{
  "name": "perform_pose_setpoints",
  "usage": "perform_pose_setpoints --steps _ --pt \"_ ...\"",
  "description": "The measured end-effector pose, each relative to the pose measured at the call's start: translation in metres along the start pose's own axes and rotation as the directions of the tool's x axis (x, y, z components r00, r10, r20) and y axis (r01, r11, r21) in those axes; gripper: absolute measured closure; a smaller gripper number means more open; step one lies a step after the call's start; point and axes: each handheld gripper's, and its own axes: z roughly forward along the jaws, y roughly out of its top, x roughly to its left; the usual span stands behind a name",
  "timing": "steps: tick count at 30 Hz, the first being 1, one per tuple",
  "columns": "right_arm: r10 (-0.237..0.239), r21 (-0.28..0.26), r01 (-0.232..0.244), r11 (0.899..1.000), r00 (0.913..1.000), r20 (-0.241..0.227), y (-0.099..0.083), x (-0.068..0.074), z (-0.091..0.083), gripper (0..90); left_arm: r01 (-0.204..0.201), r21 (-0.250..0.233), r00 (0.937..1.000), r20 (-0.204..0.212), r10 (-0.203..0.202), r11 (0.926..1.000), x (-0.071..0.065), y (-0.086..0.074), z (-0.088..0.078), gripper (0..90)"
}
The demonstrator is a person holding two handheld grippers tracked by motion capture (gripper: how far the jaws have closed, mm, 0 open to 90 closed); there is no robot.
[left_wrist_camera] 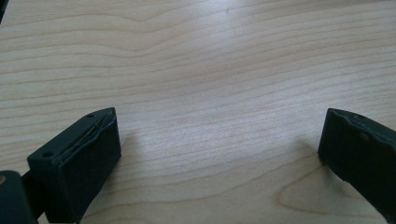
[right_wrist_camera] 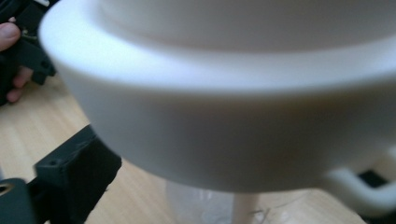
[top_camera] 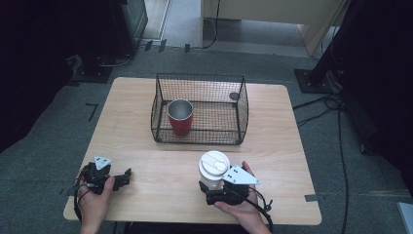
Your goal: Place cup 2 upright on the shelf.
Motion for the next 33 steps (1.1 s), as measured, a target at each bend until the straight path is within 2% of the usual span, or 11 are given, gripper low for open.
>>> perform_pose_setpoints --steps 1,3,7,8,14,17,20,22,24,27,33 --pt "0.003 -0.020 -0.003 1.000 0.9999 0.013 -0.001 -0.001 0.000 8.5 0.002 0.000 1.0000 -0.002 -0.002 1.0000 0.000 0.000 0.000 0.0" --pt "0.014 -0.029 -0.014 0.999 0.9999 0.005 -0.006 -0.001 0.004 9.7 0.004 0.001 1.0000 -0.005 -0.004 1.0000 0.000 0.000 0.000 0.0" --pt "-0.034 -0.017 0.034 0.999 0.9983 0.048 -0.012 0.003 0.009 13.7 0.012 0.000 0.9999 -0.012 -0.012 0.9999 0.001 0.001 0.001 0.0" --pt "-0.027 -0.017 0.028 0.999 0.9982 0.054 -0.011 0.003 0.009 13.8 0.018 -0.001 0.9997 -0.018 -0.018 0.9998 0.001 0.002 0.002 0.0" --pt "-0.014 -0.043 0.015 0.999 0.9990 0.042 -0.011 0.002 0.009 14.0 0.022 0.000 0.9995 -0.021 -0.022 0.9997 0.002 0.002 0.002 0.0" --pt "-0.053 -0.068 0.058 0.996 0.9958 0.074 -0.012 0.005 0.010 15.2 0.022 -0.001 0.9995 -0.022 -0.022 0.9998 0.002 0.002 0.002 0.0" --pt "-0.061 -0.079 0.069 0.994 0.9929 0.102 -0.012 0.010 0.012 15.1 0.018 -0.001 0.9997 -0.017 -0.018 0.9998 0.002 0.001 0.001 0.0" --pt "-0.072 -0.078 0.080 0.994 0.9925 0.099 -0.012 0.012 0.013 15.1 0.013 0.000 0.9998 -0.011 -0.013 0.9999 0.002 0.000 0.000 0.0" --pt "-0.026 -0.070 0.031 0.997 0.9966 0.078 -0.010 0.012 0.014 14.0 0.006 0.001 1.0000 -0.007 -0.006 1.0000 0.002 -0.001 -0.001 0.0" --pt "0.017 -0.061 -0.011 0.998 0.9959 0.089 -0.009 0.014 0.013 14.0 0.004 -0.001 1.0000 -0.004 -0.004 1.0000 0.001 -0.002 -0.002 0.0" --pt "-0.002 -0.070 0.009 0.998 0.9950 0.100 -0.006 0.020 -0.002 14.1 0.004 -0.001 1.0000 -0.004 -0.004 1.0000 0.001 -0.002 -0.002 0.0"
